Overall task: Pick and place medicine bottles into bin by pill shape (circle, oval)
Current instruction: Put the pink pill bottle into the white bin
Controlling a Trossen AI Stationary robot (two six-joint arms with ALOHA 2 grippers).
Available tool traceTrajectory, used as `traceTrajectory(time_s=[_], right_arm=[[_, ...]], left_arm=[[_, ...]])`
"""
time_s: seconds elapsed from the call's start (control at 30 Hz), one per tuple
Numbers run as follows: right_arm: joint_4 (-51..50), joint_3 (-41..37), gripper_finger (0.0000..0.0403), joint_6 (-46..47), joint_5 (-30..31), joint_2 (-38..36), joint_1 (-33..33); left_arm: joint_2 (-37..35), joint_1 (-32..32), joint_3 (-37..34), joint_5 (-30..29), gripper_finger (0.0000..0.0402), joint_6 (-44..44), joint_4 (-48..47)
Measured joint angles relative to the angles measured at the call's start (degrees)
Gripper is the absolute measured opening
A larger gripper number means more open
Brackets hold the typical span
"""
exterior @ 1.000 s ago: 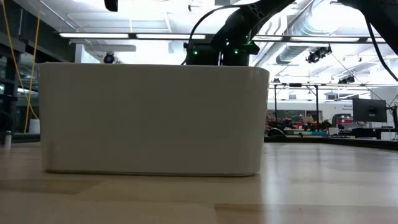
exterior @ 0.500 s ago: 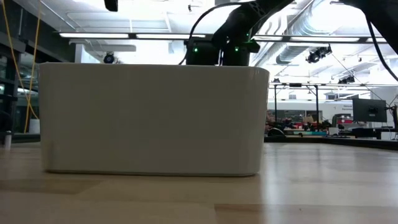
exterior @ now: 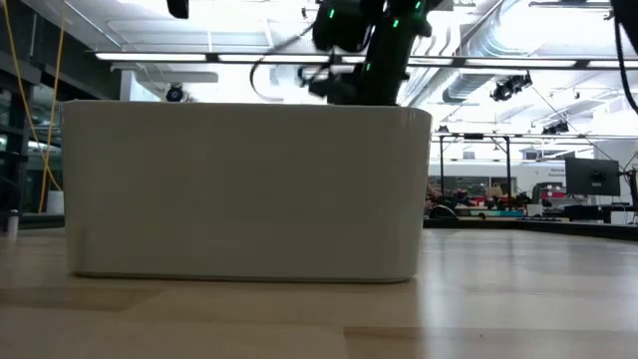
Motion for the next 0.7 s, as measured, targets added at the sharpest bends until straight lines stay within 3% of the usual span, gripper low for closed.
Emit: traceTrajectory(time_s=[0.37, 0.47, 0.7], right_arm=[[8.2, 0.0, 0.0083, -15.6, 0.9, -13.9, 6.3], [12.6, 0.0, 0.0083, -19.0, 1.1, -15.5, 8.2], [17.1, 0.0, 0.0083, -25.2, 1.0, -15.0, 10.7]], left_arm=[[0.0, 0.0, 0.0, 0.4, 0.0019, 0.5, -2.4], [1.4, 0.0, 0.0, 3.7, 0.0051, 0.4, -3.5], [8.9, 0.0, 3.3, 10.4, 0.0166, -0.2, -9.3]])
